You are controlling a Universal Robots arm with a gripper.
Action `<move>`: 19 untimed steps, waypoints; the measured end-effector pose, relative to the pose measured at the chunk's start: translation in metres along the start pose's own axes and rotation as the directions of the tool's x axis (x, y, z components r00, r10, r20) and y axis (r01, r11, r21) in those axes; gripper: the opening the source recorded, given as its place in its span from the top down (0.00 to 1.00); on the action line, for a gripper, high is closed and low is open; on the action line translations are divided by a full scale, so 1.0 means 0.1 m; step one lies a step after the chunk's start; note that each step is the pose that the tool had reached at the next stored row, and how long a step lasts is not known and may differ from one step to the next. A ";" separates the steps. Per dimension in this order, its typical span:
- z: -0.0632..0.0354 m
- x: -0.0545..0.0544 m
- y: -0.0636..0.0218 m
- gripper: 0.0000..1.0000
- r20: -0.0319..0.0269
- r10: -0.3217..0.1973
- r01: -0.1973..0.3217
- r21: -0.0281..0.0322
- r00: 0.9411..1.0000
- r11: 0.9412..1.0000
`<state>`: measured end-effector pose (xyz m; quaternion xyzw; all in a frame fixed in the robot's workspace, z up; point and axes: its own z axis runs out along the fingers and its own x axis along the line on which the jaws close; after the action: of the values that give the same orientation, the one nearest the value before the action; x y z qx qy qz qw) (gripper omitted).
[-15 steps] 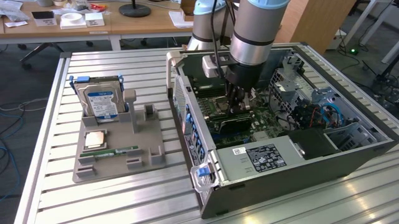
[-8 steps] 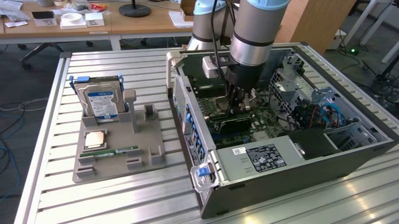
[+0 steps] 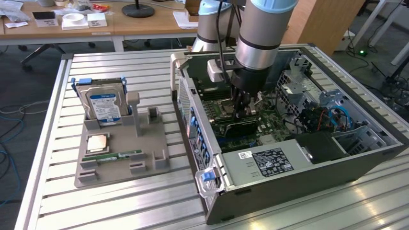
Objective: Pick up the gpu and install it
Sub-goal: 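Press down on the gpu until it lock into place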
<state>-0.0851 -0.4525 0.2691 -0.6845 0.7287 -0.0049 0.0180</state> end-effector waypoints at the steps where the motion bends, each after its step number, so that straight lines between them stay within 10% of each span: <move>1: 0.002 0.00 0.000 0.89 0.000 0.000 0.000 0.000 1.000 1.000; 19: 0.044 0.02 0.000 0.89 0.000 0.000 0.000 0.000 1.000 1.000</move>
<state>-0.0851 -0.4541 0.2647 -0.6845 0.7287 -0.0049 0.0179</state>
